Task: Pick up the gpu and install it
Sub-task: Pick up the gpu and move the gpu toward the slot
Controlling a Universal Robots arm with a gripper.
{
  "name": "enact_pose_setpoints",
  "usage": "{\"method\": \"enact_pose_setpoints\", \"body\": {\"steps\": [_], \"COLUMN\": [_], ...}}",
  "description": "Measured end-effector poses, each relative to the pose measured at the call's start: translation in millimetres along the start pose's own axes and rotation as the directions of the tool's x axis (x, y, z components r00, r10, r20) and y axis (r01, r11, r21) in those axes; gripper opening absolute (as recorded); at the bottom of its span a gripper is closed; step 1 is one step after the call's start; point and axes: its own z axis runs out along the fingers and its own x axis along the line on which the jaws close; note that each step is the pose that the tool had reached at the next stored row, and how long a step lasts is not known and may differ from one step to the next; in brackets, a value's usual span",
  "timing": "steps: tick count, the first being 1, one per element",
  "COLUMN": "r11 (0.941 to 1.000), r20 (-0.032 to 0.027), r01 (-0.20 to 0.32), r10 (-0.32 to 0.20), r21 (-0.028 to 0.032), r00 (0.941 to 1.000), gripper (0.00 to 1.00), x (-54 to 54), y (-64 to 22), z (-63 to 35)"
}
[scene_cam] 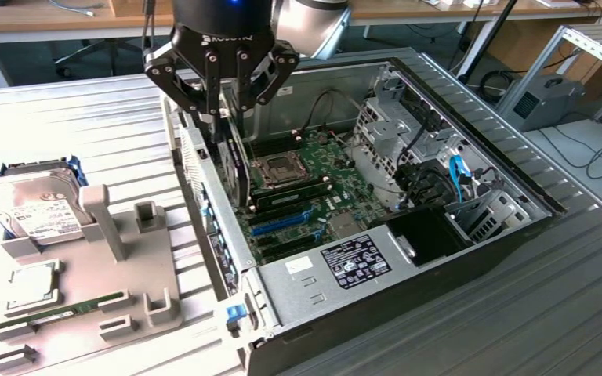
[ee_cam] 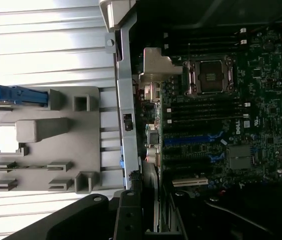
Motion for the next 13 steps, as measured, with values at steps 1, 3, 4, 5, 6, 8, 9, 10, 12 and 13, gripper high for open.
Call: {"method": "enact_pose_setpoints", "body": {"steps": [1, 3, 4, 5, 6, 8, 9, 10, 12, 13], "r11": [1.0000, 1.0000, 1.0000, 1.0000, 1.0000, 1.0000, 1.0000, 1.0000, 1.0000, 1.0000], "r20": [0.0001, 0.0000, 0.0001, 0.0001, 0.0001, 0.0000, 0.0001, 0.0000, 0.0001, 0.0001], "r01": [0.000, 0.000, 0.000, 0.000, 0.000, 0.000, 0.000, 0.000, 0.000, 0.000], "r10": [0.000, 0.000, 0.000, 0.000, 0.000, 0.000, 0.000, 0.000, 0.000, 0.000], "r21": [0.0000, 0.0000, 0.0000, 0.0000, 0.0000, 0.0000, 0.0000, 0.0001, 0.0002, 0.0003], "r00": [1.0000, 1.0000, 1.0000, 1.0000, 1.0000, 1.0000, 1.0000, 1.0000, 1.0000, 1.0000], "gripper": [0.26, 0.26, 0.26, 0.26, 0.26, 0.26, 0.26, 0.26, 0.26, 0.26], "x": [-0.5, -1.5, -2.0, -2.5, -3.0, -4.0, -4.8, -5.7, -7.0, -7.6], "y": [0.0, 0.1, 0.1, 0.2, 0.2, 0.3, 0.4, 0.5, 0.8, 1.0], "z": [0.1, 0.3, 0.4, 0.5, 0.6, 0.7, 0.9, 1.0, 1.2, 1.3]}}
